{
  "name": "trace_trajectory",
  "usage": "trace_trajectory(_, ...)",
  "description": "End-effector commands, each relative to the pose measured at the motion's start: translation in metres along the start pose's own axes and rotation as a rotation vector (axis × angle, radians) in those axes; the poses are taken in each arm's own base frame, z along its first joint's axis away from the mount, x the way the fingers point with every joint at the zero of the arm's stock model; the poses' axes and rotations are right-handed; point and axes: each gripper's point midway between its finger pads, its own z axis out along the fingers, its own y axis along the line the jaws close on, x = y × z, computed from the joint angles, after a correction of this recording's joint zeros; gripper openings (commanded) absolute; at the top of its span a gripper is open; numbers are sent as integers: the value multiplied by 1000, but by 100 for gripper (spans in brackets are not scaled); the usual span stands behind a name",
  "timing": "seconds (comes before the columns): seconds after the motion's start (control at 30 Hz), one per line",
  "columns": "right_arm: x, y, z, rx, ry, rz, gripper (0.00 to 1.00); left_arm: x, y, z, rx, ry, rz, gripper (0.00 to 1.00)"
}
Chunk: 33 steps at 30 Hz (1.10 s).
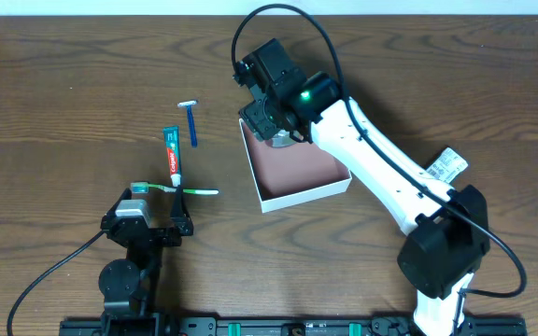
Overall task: Pack container
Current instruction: 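Lower the soap bottle into the box beside the lotion tube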
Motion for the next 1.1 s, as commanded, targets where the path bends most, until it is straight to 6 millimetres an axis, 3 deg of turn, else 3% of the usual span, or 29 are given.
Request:
trace_trajectory(0.0, -15, -14, -22, 31, -61, -7, 70, 16, 0, 1, 8, 49, -7, 98)
trace_trajectory(0.27, -21, -19, -35, 36, -91, -18, 72, 16, 0, 1, 8, 49, -7, 98)
trace_trajectory(0.57, 17, 12, -45, -72, 57, 0, 70, 16, 0, 1, 8, 49, -7, 98)
trace_trajectory(0.7, 31, 19, -46, -78, 114, 22, 56, 16, 0, 1, 8, 49, -7, 98)
trace_trajectory(0.8, 38, 22, -43, -78, 148, 25, 41, 16, 0, 1, 7, 50, -7, 98)
trace_trajectory(0.93, 52, 17, -27, -44, 198, 21, 18, 16, 0, 1, 8, 49, -7, 98)
trace_trajectory(1.07, 67, 12, -6, -9, 231, 35, 9, 16, 0, 1, 8, 49, -7, 98)
